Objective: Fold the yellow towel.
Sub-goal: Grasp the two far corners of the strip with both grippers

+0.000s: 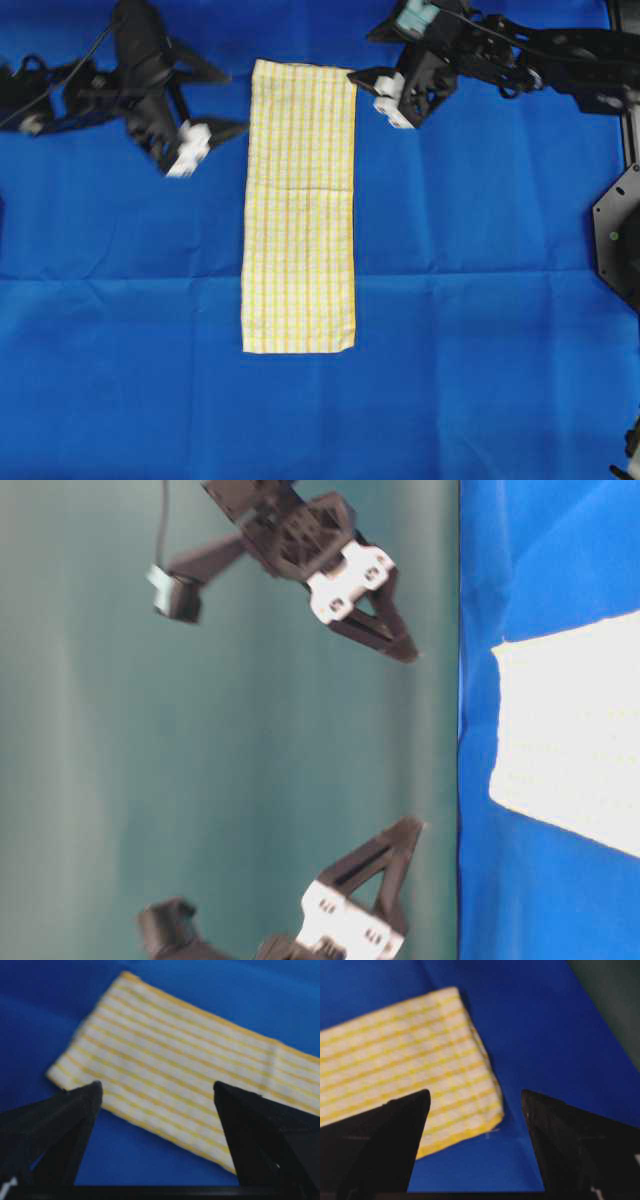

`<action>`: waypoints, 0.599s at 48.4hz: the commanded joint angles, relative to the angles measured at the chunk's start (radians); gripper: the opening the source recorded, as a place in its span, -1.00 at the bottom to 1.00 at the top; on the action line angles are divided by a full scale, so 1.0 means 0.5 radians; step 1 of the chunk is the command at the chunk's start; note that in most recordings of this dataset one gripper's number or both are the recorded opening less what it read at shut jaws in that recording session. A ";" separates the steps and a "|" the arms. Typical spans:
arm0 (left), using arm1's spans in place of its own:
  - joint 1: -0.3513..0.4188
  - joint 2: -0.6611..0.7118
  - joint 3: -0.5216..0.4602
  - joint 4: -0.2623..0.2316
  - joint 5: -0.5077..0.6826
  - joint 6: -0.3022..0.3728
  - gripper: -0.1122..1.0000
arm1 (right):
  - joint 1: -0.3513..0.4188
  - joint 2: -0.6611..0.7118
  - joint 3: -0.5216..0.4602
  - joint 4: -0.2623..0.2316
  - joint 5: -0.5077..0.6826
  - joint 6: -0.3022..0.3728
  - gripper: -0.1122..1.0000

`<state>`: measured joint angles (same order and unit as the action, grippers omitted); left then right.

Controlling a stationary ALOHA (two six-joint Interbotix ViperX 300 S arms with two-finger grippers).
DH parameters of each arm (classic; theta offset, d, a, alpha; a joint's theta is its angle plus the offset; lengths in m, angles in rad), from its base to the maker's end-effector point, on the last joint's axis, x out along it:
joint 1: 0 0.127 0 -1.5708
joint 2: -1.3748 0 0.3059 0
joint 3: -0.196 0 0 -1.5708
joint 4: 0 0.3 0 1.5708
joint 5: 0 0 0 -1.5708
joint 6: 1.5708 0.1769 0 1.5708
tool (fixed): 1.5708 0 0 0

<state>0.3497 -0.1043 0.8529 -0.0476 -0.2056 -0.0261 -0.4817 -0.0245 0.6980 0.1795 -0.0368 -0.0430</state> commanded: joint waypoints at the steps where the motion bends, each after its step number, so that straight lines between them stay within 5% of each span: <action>1: 0.055 0.120 -0.132 0.000 -0.021 0.037 0.80 | -0.021 0.049 -0.077 0.003 -0.009 0.003 0.57; 29: 0.264 0.807 -0.500 0.000 -0.120 0.083 0.78 | -0.071 0.515 -0.264 0.055 -0.009 0.009 0.58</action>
<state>0.4832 0.2976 0.6228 -0.0476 -0.2516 0.0153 -0.5139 0.2408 0.5937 0.2025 -0.0368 -0.0414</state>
